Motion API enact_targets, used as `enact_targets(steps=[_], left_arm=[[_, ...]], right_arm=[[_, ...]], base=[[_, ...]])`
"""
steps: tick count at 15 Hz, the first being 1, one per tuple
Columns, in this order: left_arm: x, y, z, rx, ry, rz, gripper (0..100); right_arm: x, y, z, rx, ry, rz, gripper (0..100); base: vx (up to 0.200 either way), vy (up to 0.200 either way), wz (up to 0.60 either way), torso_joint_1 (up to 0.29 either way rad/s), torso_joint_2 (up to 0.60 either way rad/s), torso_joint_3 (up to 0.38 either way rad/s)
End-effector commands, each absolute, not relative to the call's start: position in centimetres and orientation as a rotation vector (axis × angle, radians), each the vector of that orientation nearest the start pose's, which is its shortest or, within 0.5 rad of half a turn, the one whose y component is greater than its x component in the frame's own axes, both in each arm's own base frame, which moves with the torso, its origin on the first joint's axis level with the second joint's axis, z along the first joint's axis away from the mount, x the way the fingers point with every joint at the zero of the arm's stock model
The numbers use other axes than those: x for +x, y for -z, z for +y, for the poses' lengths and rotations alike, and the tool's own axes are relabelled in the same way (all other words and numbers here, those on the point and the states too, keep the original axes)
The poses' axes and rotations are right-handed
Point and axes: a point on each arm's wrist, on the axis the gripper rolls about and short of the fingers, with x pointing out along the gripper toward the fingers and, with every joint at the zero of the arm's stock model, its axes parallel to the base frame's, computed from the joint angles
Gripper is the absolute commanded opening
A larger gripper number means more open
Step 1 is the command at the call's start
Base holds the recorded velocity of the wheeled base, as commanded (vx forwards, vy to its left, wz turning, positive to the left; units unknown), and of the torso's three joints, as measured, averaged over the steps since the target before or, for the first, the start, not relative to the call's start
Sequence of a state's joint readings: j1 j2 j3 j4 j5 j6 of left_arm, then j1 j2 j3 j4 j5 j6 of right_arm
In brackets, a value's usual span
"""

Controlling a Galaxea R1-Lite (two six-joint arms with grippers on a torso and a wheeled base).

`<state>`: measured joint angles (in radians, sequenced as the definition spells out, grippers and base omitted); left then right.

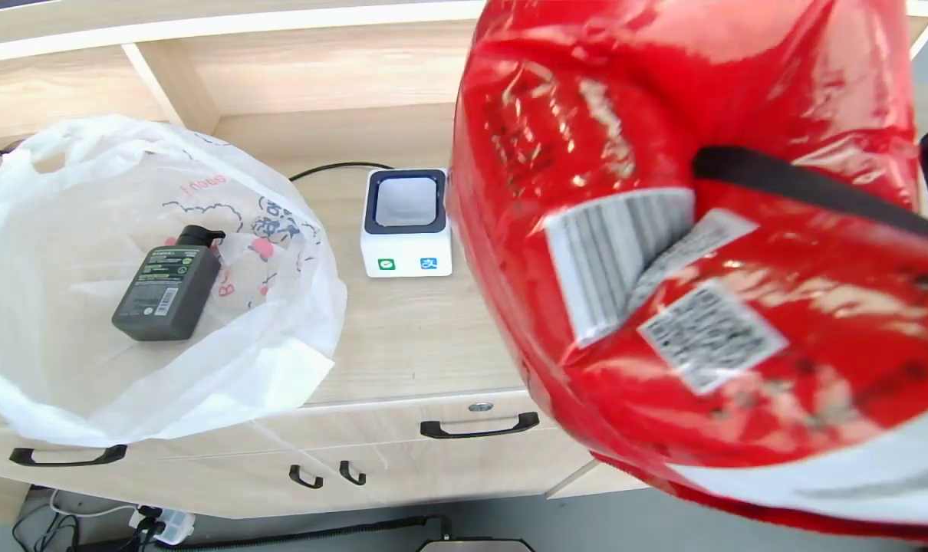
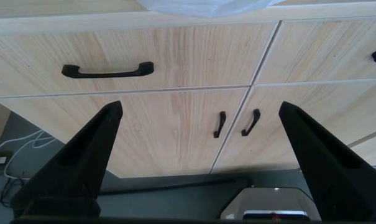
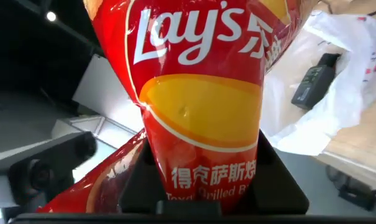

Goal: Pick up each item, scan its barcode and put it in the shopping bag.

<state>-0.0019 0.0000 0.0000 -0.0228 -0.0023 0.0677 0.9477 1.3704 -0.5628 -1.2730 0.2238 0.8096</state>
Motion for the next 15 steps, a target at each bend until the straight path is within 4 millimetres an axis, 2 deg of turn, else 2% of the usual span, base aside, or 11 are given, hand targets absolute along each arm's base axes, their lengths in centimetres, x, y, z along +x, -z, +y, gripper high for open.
enact_targets(steps=[1, 3, 5, 6, 8, 12, 14, 15], left_arm=[[-2.3, -7.8, 0.0, 0.067, 0.002, -0.022, 100], [-2.3, -7.8, 0.0, 0.064, 0.004, -0.020, 100], [-2.3, -7.8, 0.0, 0.064, 0.004, -0.020, 100], [-2.3, -7.8, 0.0, 0.064, 0.004, -0.020, 100], [-2.3, -7.8, 0.0, 0.064, 0.004, -0.019, 100], [-2.3, -7.7, 0.0, 0.064, 0.006, -0.019, 100], [-2.3, -7.7, 0.0, 0.064, 0.006, -0.019, 100], [-2.3, -7.7, 0.0, 0.064, 0.006, -0.017, 100]], right_arm=[[14.8, -23.5, 17.2, 0.553, -1.104, 0.015, 0], [16.0, -23.4, 17.0, 0.396, -1.042, -0.064, 0], [16.9, -24.6, 16.9, 0.244, -0.924, -0.157, 0], [17.2, -26.3, 17.3, 0.219, -0.875, -0.203, 0], [17.4, -27.9, 17.6, 0.198, -0.822, -0.234, 0], [16.6, -27.4, 18.6, 0.163, -0.779, -0.195, 0], [16.6, -27.1, 18.5, 0.159, -0.774, -0.186, 0], [16.6, -27.2, 18.5, 0.163, -0.775, -0.188, 0]], base=[[0.000, 0.000, 0.00, 0.000, 0.00, 0.000], [0.000, 0.000, 0.00, 0.000, 0.00, 0.000], [0.000, 0.000, 0.00, 0.000, 0.00, 0.000], [0.000, 0.000, 0.00, 0.000, 0.00, 0.000], [0.000, 0.000, 0.00, 0.000, 0.00, 0.000], [0.000, 0.000, 0.00, 0.000, 0.00, 0.000], [0.000, 0.000, 0.00, 0.000, 0.00, 0.000], [0.000, 0.000, 0.60, 0.007, 0.00, 0.002]])
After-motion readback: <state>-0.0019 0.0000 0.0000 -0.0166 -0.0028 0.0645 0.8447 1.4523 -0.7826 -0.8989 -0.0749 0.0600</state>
